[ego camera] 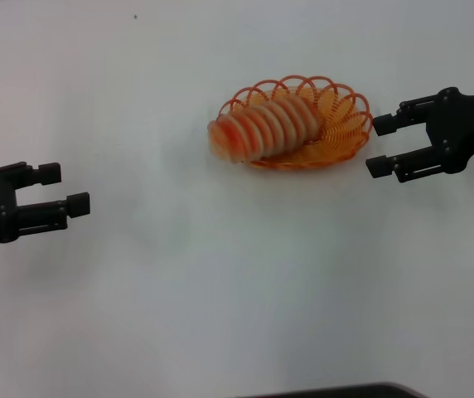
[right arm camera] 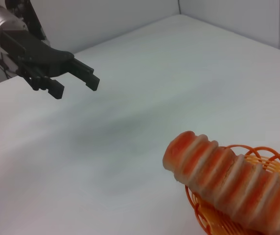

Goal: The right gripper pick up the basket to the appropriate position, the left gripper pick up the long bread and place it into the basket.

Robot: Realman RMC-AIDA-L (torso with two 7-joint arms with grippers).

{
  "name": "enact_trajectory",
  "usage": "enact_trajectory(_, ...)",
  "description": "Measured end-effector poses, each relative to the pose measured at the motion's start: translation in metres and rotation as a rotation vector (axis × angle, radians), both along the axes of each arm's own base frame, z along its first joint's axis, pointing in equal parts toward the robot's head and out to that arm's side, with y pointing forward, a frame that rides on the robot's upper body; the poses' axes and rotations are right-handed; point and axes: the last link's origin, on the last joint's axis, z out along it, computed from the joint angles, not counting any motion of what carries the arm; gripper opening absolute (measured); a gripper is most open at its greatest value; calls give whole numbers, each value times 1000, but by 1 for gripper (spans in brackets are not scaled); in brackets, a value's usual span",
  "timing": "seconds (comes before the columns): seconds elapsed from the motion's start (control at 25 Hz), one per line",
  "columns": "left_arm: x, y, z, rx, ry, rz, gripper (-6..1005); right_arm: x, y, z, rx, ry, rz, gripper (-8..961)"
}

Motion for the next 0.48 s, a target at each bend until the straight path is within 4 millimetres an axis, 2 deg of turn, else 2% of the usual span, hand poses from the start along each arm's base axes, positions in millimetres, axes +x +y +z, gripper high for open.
enact_trajectory(0.48,1,2,1,1,0,-4,838,2,-3,-2,-2,4,-10,764)
